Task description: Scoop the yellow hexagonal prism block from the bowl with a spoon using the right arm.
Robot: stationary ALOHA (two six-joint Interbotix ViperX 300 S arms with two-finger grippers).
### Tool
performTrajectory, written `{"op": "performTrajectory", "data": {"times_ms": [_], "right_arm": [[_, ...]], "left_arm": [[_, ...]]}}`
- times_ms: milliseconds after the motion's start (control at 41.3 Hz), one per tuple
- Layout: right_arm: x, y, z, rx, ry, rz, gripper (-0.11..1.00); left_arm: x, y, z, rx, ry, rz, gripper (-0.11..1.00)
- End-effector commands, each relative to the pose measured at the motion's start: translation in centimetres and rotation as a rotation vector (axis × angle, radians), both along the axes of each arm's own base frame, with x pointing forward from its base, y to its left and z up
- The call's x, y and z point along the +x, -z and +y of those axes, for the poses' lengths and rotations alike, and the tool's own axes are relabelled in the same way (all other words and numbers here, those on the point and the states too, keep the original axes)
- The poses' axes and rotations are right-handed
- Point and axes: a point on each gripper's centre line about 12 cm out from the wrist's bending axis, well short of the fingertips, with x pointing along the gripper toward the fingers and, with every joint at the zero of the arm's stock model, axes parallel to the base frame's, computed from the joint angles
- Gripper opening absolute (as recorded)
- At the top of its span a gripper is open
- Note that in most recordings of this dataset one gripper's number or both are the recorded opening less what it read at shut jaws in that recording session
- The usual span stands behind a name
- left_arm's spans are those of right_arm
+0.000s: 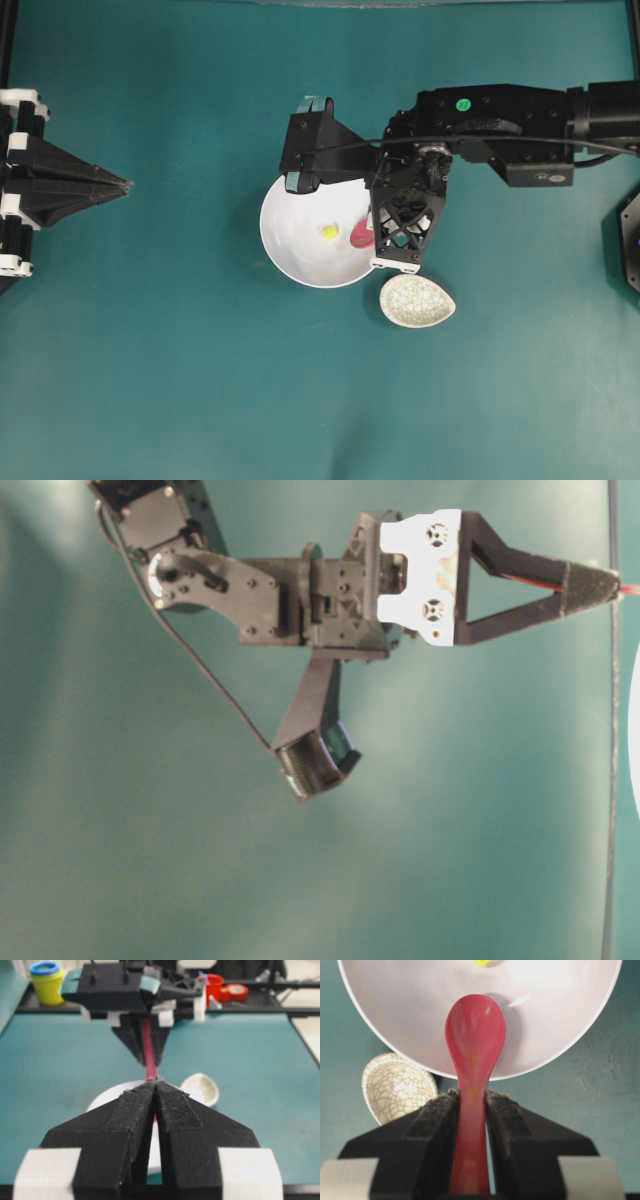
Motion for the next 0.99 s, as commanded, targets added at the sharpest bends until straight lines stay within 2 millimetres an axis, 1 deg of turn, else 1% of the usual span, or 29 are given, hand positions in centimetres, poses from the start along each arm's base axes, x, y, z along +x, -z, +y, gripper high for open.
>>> {"op": "performTrajectory", "data": {"times_ms": [0, 508, 968], "right_arm": [[0.5, -1.1, 0.0, -0.004, -0.004, -0.045, 0.25], [2.2, 0.8, -0.2, -0.02, -0.011, -0.112, 0.25], [3.3, 1.7, -0.5, -0.046, -0.016, -0.23, 0.25]], "left_arm": [[0.2, -0.4, 0.0, 0.005, 0.001, -0.014, 0.0], [0.2, -0.4, 0.0, 0.005, 0.001, -0.012, 0.0], [0.2, -0.4, 0.0, 0.005, -0.001, -0.012, 0.0]]}}
